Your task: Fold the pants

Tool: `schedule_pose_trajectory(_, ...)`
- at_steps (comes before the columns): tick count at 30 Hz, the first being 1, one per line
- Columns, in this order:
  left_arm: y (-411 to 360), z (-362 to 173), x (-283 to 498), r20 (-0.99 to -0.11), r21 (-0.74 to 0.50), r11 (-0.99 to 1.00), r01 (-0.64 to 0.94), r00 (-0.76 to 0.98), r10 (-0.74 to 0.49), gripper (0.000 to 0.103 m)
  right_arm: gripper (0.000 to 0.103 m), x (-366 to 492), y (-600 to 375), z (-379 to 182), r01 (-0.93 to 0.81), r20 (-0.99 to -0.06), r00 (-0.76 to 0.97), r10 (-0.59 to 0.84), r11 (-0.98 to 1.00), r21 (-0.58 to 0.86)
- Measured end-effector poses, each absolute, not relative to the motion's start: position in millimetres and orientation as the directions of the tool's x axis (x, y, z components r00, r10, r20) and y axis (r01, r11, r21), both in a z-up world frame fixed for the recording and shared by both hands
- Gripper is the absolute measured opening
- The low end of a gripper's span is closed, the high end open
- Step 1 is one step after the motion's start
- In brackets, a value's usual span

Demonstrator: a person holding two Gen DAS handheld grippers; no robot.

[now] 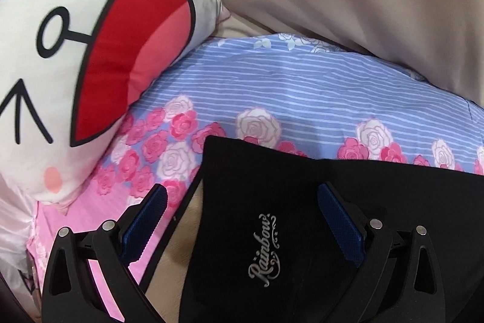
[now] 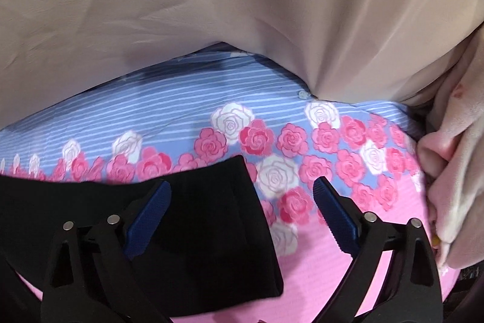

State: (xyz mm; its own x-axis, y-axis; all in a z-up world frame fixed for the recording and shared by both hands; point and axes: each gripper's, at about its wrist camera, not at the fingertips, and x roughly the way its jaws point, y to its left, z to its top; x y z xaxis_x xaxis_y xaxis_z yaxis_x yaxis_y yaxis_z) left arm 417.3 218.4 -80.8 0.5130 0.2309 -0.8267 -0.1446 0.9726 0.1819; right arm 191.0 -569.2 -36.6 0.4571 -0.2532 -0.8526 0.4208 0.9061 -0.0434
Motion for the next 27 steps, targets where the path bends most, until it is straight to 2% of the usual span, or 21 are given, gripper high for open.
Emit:
schedule_pose_trajectory(3, 217.9, -84.3, 419.0, -0.839, 0.147, 0.980, -0.132, 0.508, 0.194, 0.098, 0.085, 200.3, -569.1, -53.1, 0.398, -0.874, 0.434, -0.218, 0.917, -0.031)
schedule_pose_trajectory(7, 218.8, -85.6, 420.2, -0.846, 0.115, 0.987, -0.112, 0.509, 0.157, 0.098, 0.085, 201.4, -573.2, -59.0, 0.412, -0.872, 0.456, -0.178, 0.911, 0.029)
schedule_pose_trajectory(11, 223.5, -87.3, 431.6, -0.851, 0.096, 0.991, -0.097, 0.508, 0.132, 0.098, 0.087, 202.7, -575.8, -60.6, 0.403, -0.864, 0.476, -0.163, 0.914, 0.050)
schedule_pose_trajectory(12, 225.7, -85.7, 434.8, -0.850, 0.090, 0.991, -0.100, 0.511, 0.128, 0.098, 0.090, 203.7, -575.1, -61.0, 0.402, -0.864, 0.476, -0.165, 0.914, 0.047)
schedule_pose_trajectory(13, 228.1, -83.1, 437.8, -0.848, 0.072, 0.992, -0.106, 0.517, 0.117, 0.098, 0.098, 204.6, -573.5, -61.4, 0.401, -0.867, 0.472, -0.163, 0.915, 0.046)
schedule_pose_trajectory(17, 237.6, -74.4, 443.7, -0.822, 0.072, 0.985, -0.159, 0.550, 0.149, 0.098, 0.098, 200.9, -571.2, -66.5, 0.380, -0.853, 0.493, -0.173, 0.924, 0.032)
schedule_pose_trajectory(24, 245.1, -88.7, 448.7, -0.846, 0.076, 0.984, -0.162, 0.512, 0.150, 0.096, 0.098, 196.5, -565.8, -65.2, 0.373, -0.859, 0.484, -0.168, 0.928, 0.028)
schedule_pose_trajectory(25, 244.3, -89.0, 449.5, -0.848, 0.052, 0.987, -0.153, 0.515, 0.124, 0.081, 0.092, 202.7, -570.4, -66.8, 0.364, -0.853, 0.494, -0.167, 0.931, 0.029)
schedule_pose_trajectory(26, 244.7, -91.3, 454.8, -0.851, 0.023, 0.990, -0.141, 0.517, 0.094, 0.060, 0.087, 203.4, -568.8, -65.4, 0.346, -0.845, 0.510, -0.161, 0.938, 0.030)
schedule_pose_trajectory(27, 242.7, -91.2, 456.3, -0.853, -0.003, 0.992, -0.129, 0.517, 0.065, 0.050, 0.069, 206.4, -568.1, -62.8, 0.329, -0.839, 0.527, -0.135, 0.943, 0.055)
